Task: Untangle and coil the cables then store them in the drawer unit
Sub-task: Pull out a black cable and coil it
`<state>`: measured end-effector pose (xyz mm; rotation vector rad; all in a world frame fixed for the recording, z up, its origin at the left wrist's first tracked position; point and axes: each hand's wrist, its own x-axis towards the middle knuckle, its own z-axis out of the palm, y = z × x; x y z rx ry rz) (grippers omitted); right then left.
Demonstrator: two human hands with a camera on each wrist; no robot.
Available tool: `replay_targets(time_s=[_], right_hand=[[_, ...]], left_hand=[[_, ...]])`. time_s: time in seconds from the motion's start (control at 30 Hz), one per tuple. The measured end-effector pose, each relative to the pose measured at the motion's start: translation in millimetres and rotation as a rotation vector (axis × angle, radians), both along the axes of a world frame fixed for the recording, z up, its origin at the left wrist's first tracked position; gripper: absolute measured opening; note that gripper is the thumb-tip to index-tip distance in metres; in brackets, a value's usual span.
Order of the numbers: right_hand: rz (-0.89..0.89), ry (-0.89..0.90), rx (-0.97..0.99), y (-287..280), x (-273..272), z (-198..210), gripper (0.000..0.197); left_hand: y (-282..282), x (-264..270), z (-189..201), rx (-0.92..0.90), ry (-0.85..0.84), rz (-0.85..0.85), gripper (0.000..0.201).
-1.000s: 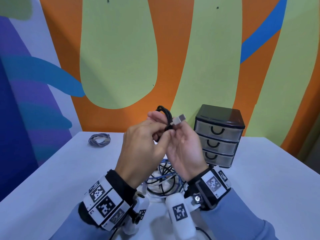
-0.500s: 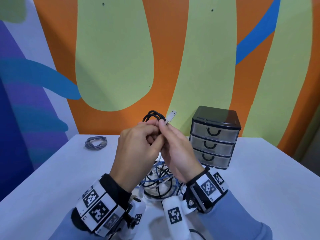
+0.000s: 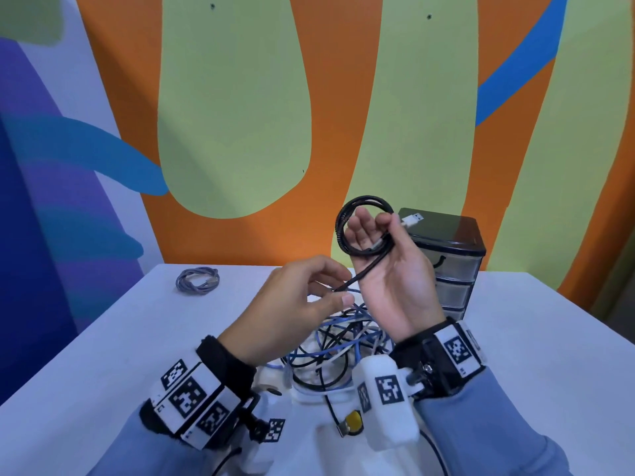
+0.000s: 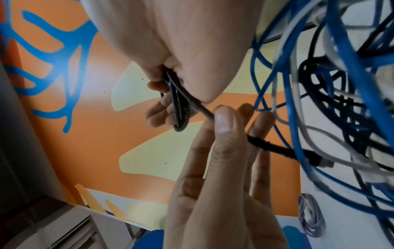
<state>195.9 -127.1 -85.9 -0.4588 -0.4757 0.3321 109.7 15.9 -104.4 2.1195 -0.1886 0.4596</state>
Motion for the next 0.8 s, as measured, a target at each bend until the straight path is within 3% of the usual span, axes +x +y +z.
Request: replay_targets(time_s=[0.17,0.33,0.5,0.63,0.8], right_hand=[[0.018,0.010,0.027,-4,-1,4,0.031],[0.039,0.035,0.102,-18,6,10,0.031],[0.157,0.009,0.051,-12,0,6,0.034],[0.077,0.067,0.069,-12,-1,7,0.031],[0.026,0.131,0.124,-13,9,2,0.032]], left_hand=[[4,-3,6,-0.126,0.045,-0.085,0.009],[32,-8,20,-0.311,-0.066,0.033,0.007],[36,-5,19,-0.573,-0.046,0.031,0.005],[38,1,19,-0.785,-0.013,0.089,0.013],[41,6,19,-1.004,-0.018,0.121,0.008]])
